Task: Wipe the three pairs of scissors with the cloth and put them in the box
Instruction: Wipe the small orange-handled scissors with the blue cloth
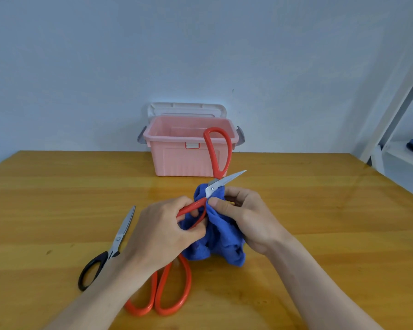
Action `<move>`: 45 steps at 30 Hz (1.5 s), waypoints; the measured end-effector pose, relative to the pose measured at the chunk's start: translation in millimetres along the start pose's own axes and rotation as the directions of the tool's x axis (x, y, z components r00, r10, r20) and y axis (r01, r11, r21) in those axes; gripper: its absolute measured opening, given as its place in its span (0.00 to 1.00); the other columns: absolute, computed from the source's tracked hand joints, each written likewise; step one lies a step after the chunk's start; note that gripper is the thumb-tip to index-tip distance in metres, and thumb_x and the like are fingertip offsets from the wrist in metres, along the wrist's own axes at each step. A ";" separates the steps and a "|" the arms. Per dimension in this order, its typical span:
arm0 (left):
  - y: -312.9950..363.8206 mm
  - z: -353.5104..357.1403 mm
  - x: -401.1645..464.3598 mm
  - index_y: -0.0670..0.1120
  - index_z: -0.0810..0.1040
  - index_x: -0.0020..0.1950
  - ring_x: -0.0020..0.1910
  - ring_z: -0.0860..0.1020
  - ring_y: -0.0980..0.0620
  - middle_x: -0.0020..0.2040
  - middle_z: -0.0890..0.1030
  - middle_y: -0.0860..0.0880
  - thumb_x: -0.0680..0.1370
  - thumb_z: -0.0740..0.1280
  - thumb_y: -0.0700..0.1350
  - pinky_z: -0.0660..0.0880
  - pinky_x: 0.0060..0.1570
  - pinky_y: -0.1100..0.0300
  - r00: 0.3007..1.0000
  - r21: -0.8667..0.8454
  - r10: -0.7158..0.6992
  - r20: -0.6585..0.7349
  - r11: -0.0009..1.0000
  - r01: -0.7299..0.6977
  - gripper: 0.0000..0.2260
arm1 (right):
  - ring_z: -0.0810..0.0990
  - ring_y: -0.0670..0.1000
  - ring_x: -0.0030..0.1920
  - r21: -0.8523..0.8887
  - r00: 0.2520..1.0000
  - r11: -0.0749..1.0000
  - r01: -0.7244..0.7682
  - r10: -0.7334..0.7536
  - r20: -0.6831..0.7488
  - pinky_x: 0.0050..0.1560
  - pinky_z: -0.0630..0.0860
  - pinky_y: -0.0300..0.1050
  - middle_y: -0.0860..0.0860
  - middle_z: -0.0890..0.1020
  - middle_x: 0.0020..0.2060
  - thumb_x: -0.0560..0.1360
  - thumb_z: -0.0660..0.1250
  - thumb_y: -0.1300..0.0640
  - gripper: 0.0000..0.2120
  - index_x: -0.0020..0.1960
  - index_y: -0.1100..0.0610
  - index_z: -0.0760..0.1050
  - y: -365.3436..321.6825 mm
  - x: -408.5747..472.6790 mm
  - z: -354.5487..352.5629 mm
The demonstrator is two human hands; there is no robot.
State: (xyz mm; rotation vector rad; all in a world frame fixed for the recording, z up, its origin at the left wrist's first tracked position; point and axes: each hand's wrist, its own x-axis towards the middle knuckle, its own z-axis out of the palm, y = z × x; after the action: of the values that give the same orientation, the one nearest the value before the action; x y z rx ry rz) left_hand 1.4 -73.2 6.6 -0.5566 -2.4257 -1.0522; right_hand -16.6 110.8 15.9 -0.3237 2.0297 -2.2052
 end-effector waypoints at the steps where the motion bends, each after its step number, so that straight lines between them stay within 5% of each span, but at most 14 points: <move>1: -1.2 -0.8 0.3 0.54 0.73 0.35 0.30 0.76 0.54 0.31 0.77 0.56 0.70 0.74 0.51 0.69 0.29 0.65 1.000 0.017 0.013 0.008 1.000 -0.013 0.10 | 0.83 0.60 0.49 -0.020 1.000 1.000 0.003 -0.003 0.007 0.57 0.79 0.56 0.63 0.84 0.48 0.78 0.67 0.64 0.07 0.53 0.66 0.80 0.6 0.7 -1.4; 7: -7.4 -4.0 3.0 0.53 0.78 0.37 0.33 0.77 0.59 0.31 0.78 0.57 0.69 0.76 0.50 0.67 0.31 0.72 0.995 0.045 0.044 0.090 0.998 -0.048 0.07 | 0.84 0.56 0.51 -0.131 0.996 0.991 -0.031 0.041 0.075 0.54 0.80 0.48 0.61 0.84 0.50 0.81 0.62 0.66 0.09 0.56 0.69 0.77 0.5 2.4 -7.1; 10: -9.1 -6.6 5.0 0.51 0.80 0.38 0.32 0.76 0.60 0.32 0.79 0.57 0.69 0.76 0.49 0.67 0.32 0.74 0.995 0.027 0.048 0.089 0.998 -0.050 0.06 | 0.83 0.58 0.49 -0.105 0.998 0.993 -0.053 0.058 0.040 0.54 0.79 0.53 0.66 0.83 0.51 0.80 0.64 0.64 0.10 0.54 0.71 0.77 -1.7 1.7 -10.8; 17: -12.4 -4.7 3.4 0.50 0.78 0.38 0.35 0.79 0.54 0.33 0.79 0.55 0.71 0.75 0.50 0.75 0.33 0.64 0.992 0.007 0.067 0.103 0.998 -0.068 0.08 | 0.83 0.67 0.51 -0.025 0.999 1.000 -0.009 0.008 -0.045 0.53 0.80 0.58 0.70 0.82 0.48 0.76 0.71 0.57 0.15 0.51 0.71 0.79 3.8 1.2 -2.4; 23: -9.9 -3.9 3.5 0.51 0.77 0.36 0.31 0.77 0.56 0.30 0.78 0.57 0.71 0.75 0.48 0.69 0.32 0.74 0.998 -0.022 0.012 0.068 1.000 -0.011 0.08 | 0.84 0.62 0.53 0.025 0.998 0.999 -0.023 0.022 0.051 0.54 0.81 0.50 0.66 0.83 0.51 0.79 0.66 0.59 0.13 0.55 0.69 0.79 1.8 0.7 -8.8; 28: -13.1 -7.5 5.2 0.49 0.76 0.35 0.22 0.64 0.55 0.22 0.66 0.55 0.71 0.74 0.50 0.58 0.24 0.69 0.996 -0.016 -0.090 -0.014 0.996 0.089 0.10 | 0.85 0.54 0.47 0.022 0.999 1.000 -0.016 0.016 -0.033 0.46 0.80 0.41 0.58 0.85 0.45 0.80 0.64 0.61 0.09 0.53 0.64 0.81 -4.3 0.8 -19.5; 34: -21.9 -9.1 12.0 0.52 0.77 0.38 0.24 0.63 0.56 0.23 0.63 0.55 0.74 0.72 0.52 0.60 0.25 0.67 0.957 -0.153 -0.252 -0.141 0.961 0.230 0.08 | 0.85 0.56 0.48 0.324 0.950 0.942 -0.090 0.179 -0.254 0.53 0.81 0.51 0.60 0.85 0.47 0.81 0.61 0.55 0.15 0.46 0.63 0.81 2.5 7.4 -15.1; 37: -20.5 -6.4 11.3 0.52 0.76 0.39 0.25 0.65 0.57 0.25 0.64 0.55 0.75 0.71 0.53 0.63 0.26 0.68 0.957 -0.201 -0.257 -0.137 0.953 0.227 0.08 | 0.81 0.58 0.55 0.583 0.936 0.794 -0.172 0.316 -0.154 0.69 0.70 0.56 0.59 0.81 0.53 0.77 0.60 0.53 0.16 0.54 0.64 0.79 12.8 10.3 -4.4; 39: -16.4 -2.6 8.8 0.51 0.76 0.41 0.26 0.67 0.57 0.25 0.68 0.57 0.75 0.71 0.51 0.65 0.28 0.69 0.967 -0.202 -0.227 -0.119 0.959 0.200 0.07 | 0.79 0.58 0.53 0.695 0.945 0.695 -0.183 0.320 -0.070 0.70 0.67 0.57 0.58 0.78 0.49 0.76 0.58 0.57 0.12 0.52 0.63 0.76 14.3 7.7 4.8; 45: -9.6 8.8 0.9 0.53 0.73 0.38 0.28 0.67 0.55 0.28 0.68 0.51 0.75 0.71 0.54 0.63 0.28 0.65 0.997 -0.150 -0.080 -0.002 0.986 0.079 0.10 | 0.80 0.60 0.51 0.603 0.991 0.790 -0.116 0.129 0.021 0.59 0.76 0.59 0.61 0.79 0.51 0.77 0.58 0.63 0.15 0.60 0.63 0.77 8.4 1.0 14.9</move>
State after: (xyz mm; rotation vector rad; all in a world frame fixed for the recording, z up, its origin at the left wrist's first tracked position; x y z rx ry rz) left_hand -6.3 -72.4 -3.9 -0.5065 -2.3930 -1.2755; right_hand -14.3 95.4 8.7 -0.0876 1.1914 -2.6120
